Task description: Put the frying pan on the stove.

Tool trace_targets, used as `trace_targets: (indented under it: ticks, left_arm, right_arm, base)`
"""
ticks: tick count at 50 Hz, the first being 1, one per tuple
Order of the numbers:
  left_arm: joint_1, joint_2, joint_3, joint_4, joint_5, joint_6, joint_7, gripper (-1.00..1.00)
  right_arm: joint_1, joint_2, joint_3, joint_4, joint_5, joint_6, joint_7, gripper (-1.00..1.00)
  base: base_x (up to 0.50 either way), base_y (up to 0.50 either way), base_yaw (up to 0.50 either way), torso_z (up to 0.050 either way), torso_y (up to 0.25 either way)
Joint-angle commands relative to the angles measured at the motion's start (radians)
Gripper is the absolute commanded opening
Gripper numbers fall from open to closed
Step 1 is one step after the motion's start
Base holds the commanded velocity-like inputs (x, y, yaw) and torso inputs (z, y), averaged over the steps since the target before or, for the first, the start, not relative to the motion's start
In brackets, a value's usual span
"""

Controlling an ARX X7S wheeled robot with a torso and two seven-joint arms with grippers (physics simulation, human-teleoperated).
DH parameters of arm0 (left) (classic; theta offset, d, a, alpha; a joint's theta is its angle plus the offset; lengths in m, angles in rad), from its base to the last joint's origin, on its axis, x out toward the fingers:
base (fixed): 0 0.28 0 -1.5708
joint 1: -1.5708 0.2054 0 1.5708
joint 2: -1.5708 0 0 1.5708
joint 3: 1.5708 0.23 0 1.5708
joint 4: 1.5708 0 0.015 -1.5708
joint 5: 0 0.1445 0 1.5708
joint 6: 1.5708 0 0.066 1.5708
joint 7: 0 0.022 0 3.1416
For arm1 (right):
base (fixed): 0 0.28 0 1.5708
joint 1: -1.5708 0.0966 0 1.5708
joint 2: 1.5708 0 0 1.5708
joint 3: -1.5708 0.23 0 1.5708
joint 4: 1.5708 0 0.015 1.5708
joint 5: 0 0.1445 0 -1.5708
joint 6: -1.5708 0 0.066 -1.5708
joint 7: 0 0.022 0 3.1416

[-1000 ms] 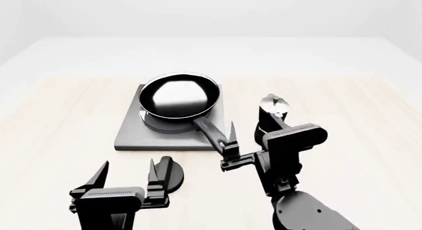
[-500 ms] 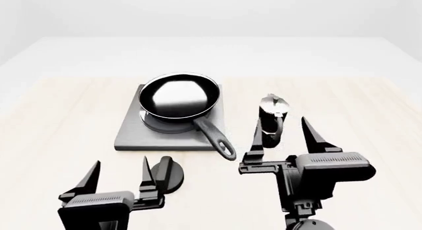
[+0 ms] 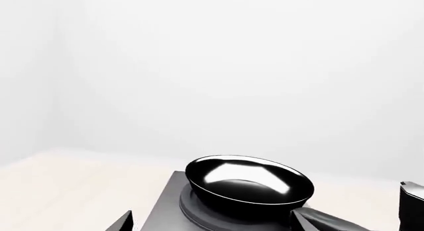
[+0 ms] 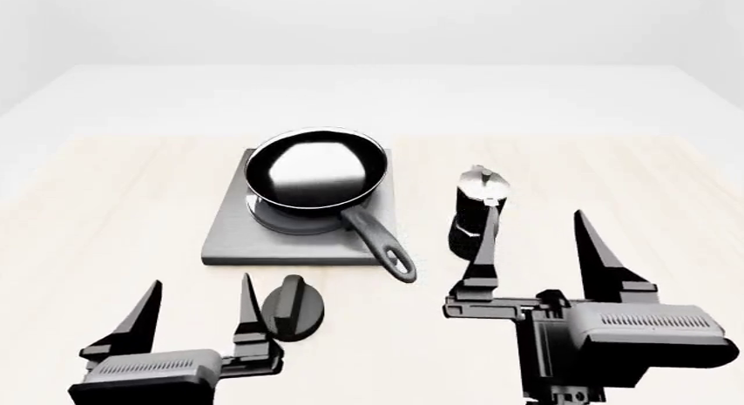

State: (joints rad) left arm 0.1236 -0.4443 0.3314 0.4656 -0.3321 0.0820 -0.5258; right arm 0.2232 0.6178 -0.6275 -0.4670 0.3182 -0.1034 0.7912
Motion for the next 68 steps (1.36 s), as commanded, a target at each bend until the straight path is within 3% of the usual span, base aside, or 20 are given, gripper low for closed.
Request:
trace_targets:
  ticks: [1, 68]
  left_arm:
    - [0.032, -0.022, -0.002, 0.079, 0.011, -0.006, -0.018, 1.0]
    - [0.202, -0.111, 0.009, 0.412, 0.153, -0.01, -0.092, 1.0]
  right_arm:
    - [-0.044, 0.035, 0.018, -0.066, -0.016, -0.011, 0.033, 1.0]
    - [-0.261, 0.22, 0.108, -0.488, -0.135, -0.023, 0.176, 1.0]
  base:
    - [0.0, 0.0, 0.0, 0.0, 0.0]
    - [0.0, 0.0, 0.0, 0.0, 0.0]
